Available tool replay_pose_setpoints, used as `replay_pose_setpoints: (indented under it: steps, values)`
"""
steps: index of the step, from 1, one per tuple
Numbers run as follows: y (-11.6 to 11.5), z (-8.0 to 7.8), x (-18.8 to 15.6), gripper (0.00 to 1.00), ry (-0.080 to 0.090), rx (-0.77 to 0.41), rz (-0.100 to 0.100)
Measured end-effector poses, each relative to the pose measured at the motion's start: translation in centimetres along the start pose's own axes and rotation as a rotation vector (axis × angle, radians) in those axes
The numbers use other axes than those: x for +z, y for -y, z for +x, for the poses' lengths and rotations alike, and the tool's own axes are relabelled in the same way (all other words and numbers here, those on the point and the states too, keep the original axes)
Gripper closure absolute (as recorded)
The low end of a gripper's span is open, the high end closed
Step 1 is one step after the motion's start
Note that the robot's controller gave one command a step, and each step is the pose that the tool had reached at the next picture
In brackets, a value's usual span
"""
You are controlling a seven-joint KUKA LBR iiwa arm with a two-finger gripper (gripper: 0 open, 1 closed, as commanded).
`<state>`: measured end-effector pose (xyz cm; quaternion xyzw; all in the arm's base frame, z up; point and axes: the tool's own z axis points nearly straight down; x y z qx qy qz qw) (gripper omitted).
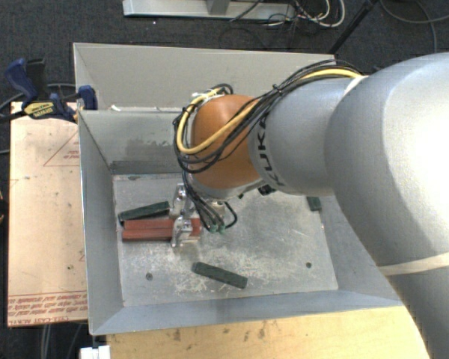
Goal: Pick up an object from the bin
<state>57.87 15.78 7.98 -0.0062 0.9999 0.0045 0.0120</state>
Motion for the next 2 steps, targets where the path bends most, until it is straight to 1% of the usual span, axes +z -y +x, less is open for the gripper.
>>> replay_pose_setpoints:
  steps: [1,2]
  values:
    - [0.0,0.0,0.0,1.00,0.000,0.000,0.000]
    - [0.6,-1.5,-13.2,1.00,-0.021,0.000,0.007]
